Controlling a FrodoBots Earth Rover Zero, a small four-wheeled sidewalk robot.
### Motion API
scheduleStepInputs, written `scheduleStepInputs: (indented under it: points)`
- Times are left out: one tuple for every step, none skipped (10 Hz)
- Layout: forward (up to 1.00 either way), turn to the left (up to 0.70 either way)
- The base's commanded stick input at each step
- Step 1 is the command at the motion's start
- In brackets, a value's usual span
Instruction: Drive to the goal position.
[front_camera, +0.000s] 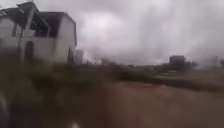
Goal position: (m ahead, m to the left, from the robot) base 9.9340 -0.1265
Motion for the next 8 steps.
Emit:
scheduleStepInputs:
  points:
    - [0.70,0.00]
    - [0.70,0.00]
    - [0.70,0.00]
    - [0.70,0.00]
    - [0.70,0.00]
    - [0.70,0.00]
    - [0.70,0.00]
    - [0.70,0.00]
